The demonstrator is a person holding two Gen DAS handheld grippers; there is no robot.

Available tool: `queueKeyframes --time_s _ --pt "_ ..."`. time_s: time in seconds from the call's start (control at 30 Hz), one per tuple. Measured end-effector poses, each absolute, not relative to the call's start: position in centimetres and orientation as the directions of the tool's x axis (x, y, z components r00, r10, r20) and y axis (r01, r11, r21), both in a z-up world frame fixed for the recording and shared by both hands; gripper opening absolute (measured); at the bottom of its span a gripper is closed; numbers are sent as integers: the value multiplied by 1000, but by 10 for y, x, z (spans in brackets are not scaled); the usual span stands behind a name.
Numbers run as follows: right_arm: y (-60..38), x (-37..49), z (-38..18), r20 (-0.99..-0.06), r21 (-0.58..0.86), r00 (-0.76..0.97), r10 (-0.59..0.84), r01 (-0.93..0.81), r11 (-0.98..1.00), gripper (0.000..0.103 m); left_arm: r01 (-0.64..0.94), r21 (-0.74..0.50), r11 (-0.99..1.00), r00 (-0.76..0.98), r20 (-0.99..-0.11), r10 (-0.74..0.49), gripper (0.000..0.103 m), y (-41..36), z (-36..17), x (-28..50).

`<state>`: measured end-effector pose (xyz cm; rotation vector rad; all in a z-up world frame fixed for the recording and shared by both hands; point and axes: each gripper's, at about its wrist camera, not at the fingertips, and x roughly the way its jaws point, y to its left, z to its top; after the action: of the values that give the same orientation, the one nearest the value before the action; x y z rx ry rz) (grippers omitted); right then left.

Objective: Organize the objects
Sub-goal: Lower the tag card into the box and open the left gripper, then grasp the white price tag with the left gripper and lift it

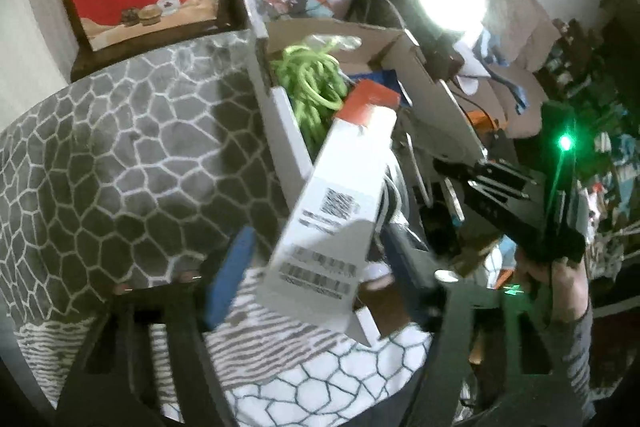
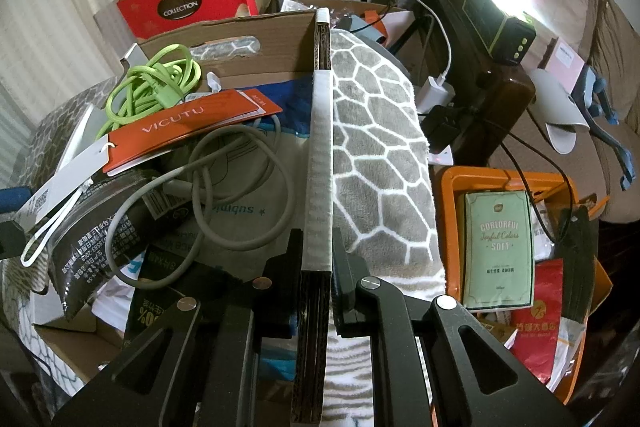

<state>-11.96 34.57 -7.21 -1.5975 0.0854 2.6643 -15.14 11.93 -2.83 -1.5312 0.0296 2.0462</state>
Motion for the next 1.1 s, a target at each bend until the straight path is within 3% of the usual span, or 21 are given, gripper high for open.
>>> queueKeyframes --time_s 0.1,0.2,0.73,1.1 --pt "346 -120 -72 -882 31 -471 0 -57 -998 10 -483 -286 -827 -185 -890 416 43 127 -27 -146" --pt "345 -119 -72 -882 31 -471 0 -58 -998 10 -497 -264 -826 -206 -889 408 39 133 -23 -142" --pt "345 -119 -72 -882 28 -471 4 -60 -998 11 -433 -367 -823 -236 -835 497 38 165 -15 -162" --pt "345 -119 -72 -882 29 -471 3 -60 -998 11 -417 -334 -845 -248 -853 460 38 192 -31 -166"
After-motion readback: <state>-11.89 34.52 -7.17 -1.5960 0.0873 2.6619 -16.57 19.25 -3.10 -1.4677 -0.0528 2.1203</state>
